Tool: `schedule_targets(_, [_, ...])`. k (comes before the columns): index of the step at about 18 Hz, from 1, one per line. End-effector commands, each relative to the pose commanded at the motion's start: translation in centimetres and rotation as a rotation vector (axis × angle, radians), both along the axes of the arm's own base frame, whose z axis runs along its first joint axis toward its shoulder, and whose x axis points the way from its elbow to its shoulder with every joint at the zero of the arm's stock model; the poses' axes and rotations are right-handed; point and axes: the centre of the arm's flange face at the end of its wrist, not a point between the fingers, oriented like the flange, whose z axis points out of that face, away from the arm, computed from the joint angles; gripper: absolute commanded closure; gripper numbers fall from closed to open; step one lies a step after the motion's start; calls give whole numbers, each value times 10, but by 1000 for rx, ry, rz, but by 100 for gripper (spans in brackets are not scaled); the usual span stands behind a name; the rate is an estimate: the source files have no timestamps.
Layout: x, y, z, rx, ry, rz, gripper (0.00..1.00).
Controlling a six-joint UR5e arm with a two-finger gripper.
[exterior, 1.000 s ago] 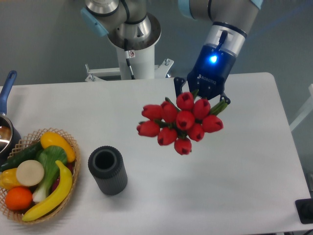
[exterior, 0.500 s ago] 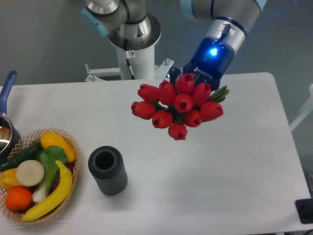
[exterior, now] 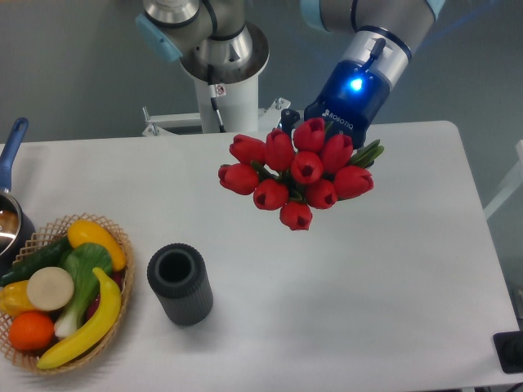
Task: Pick up the flowers from the table
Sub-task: 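Hold the tulip bunch raised above the table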
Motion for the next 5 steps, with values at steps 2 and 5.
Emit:
schedule_targets(2, [0,0,0,1,0,-1,79])
schedule_targets(5, [0,-1,0,5,-3,-1,79])
